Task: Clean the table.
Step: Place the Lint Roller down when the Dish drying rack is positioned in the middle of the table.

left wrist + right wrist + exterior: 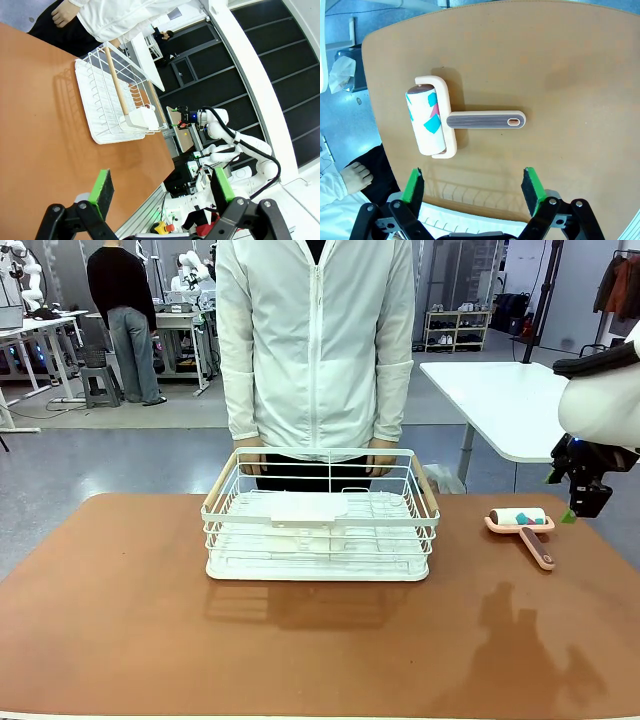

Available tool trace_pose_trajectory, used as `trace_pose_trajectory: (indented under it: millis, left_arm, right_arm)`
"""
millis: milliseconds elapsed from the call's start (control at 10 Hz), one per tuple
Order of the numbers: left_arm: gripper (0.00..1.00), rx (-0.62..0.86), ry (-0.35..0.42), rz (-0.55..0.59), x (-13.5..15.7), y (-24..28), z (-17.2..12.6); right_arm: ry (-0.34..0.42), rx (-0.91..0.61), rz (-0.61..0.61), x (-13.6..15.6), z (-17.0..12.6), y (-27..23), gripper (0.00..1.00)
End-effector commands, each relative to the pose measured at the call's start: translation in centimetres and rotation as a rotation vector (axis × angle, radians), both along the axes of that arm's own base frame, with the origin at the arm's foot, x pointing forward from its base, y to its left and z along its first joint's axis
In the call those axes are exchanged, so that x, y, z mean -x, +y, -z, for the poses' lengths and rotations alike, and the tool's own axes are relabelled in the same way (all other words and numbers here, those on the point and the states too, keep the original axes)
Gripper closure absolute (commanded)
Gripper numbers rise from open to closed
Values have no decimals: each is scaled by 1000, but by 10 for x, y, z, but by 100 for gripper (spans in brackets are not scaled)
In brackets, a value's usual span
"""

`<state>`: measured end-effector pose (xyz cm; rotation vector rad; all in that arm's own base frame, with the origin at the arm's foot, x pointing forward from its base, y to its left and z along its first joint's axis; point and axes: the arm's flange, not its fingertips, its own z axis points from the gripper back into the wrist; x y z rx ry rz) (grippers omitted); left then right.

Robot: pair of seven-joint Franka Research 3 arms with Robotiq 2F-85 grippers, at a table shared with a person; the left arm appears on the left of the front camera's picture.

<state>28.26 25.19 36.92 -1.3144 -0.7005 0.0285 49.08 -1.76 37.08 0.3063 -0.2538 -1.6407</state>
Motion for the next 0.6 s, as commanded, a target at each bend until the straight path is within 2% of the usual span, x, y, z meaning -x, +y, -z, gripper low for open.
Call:
trace_pose_trajectory:
  millis: [0,500]
  left_arm:
    - [0,11,-22,0,2,2,0]
    - [0,11,-22,0,2,2,0]
  right_arm:
    - [-1,2,-6,1,0,2,0]
    - [-1,2,-6,1,0,2,0]
